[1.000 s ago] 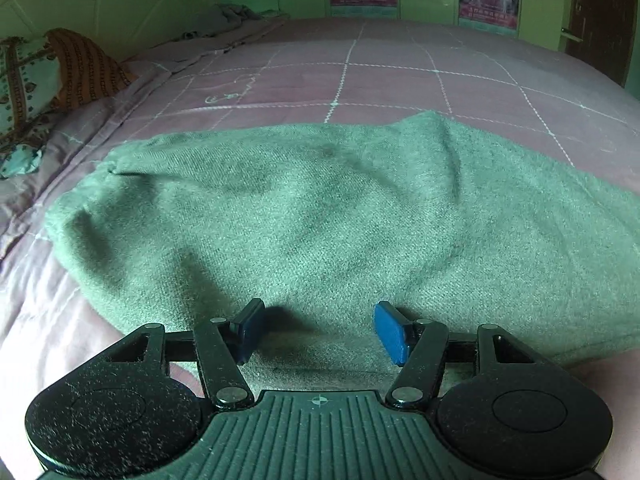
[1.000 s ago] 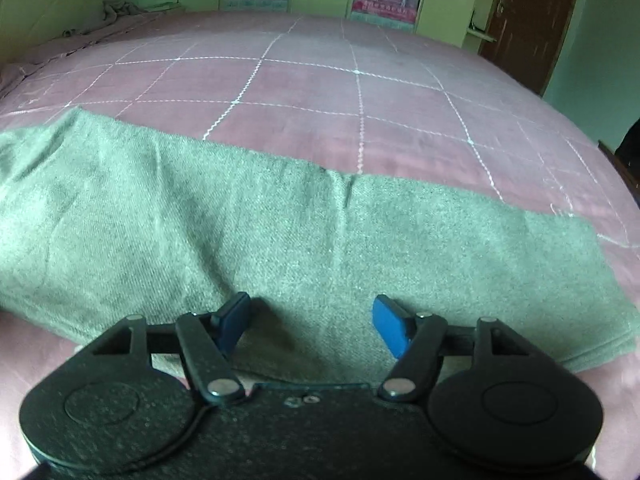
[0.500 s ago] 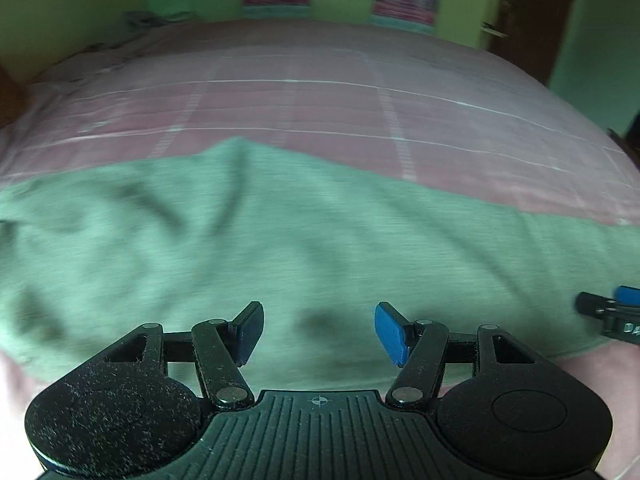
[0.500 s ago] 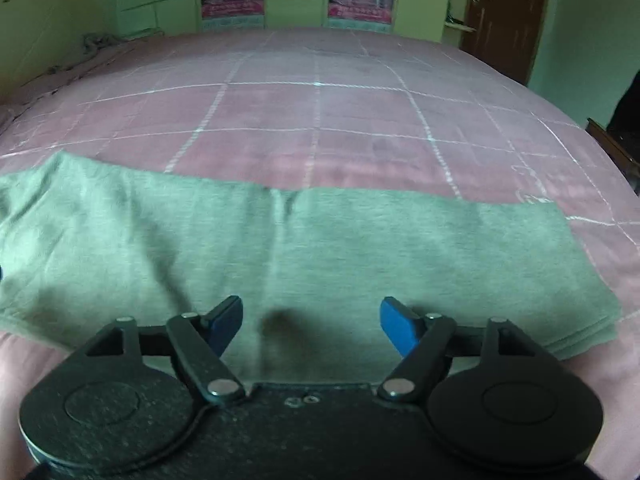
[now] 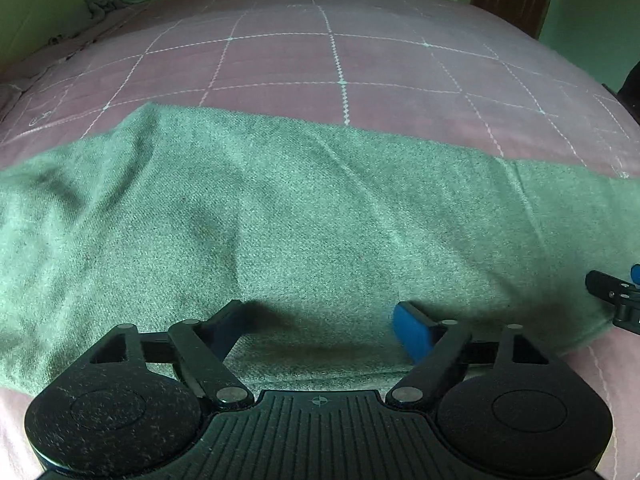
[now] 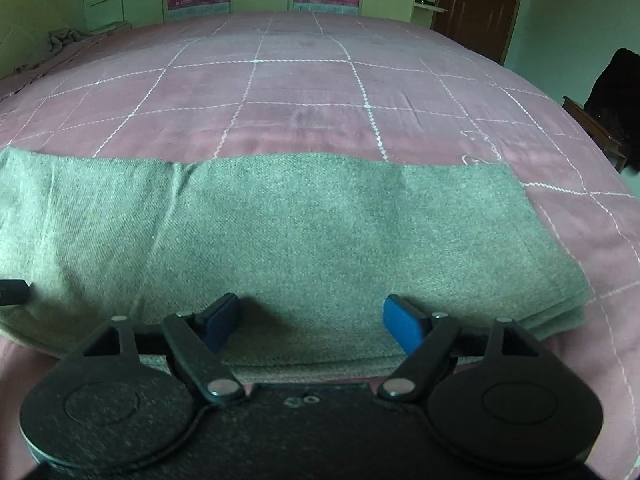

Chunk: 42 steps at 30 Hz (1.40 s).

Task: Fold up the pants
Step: 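Grasp a corner of the folded sweatpants with the right gripper and lift it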

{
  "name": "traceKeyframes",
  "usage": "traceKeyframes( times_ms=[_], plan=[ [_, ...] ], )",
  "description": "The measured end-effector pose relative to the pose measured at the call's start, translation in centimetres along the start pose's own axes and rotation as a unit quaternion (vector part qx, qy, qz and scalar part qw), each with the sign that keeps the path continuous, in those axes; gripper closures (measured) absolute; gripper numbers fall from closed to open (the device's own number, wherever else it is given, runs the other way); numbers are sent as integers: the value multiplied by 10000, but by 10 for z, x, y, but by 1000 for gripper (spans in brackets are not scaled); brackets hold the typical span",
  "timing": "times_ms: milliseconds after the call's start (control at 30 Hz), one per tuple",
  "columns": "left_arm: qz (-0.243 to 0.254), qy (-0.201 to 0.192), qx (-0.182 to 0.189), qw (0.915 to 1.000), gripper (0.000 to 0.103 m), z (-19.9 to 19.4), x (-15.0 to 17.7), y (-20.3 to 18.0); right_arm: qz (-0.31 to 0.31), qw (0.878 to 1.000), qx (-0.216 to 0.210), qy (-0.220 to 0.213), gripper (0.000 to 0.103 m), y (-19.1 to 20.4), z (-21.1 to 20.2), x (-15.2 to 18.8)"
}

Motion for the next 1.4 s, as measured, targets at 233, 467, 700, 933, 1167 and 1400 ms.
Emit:
traceKeyframes(
  times_ms=[233, 467, 700, 933, 1167, 1400],
  plan=[
    [15, -62, -113, 9999, 20, 1, 0, -1, -35, 9999, -33, -107, 21, -1, 1, -1],
    [3, -2, -164, 9999, 20, 1, 0, -1, 1, 9998, -198, -14, 23, -5, -10, -5],
    [-101, 14, -243, 9997, 20, -2, -2, -2, 881, 9954, -309, -201, 29, -62, -51, -6],
    [-123, -57, 23, 9999, 20, -12, -11, -20, 2077, 9772, -397, -218, 47, -121, -63, 9],
    [126, -33, 64, 9999, 20, -8, -14, -45, 2812, 9571, -525, -467, 47, -131, -55, 11],
    [166, -77, 93, 9998, 20, -3, -11, -48, 3076, 9483, -456, -633, 56, -144, -74, 22]
  ],
)
Point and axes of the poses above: each gripper's, at about its wrist camera, not at the fingertips, and z roughly the way its jaws point, y to its left, x to its underside, the point moved 9 cm from there along z, roughly the way its jaws point, and after that the axes turned 15 degrees about -x, right-handed, at the moved point
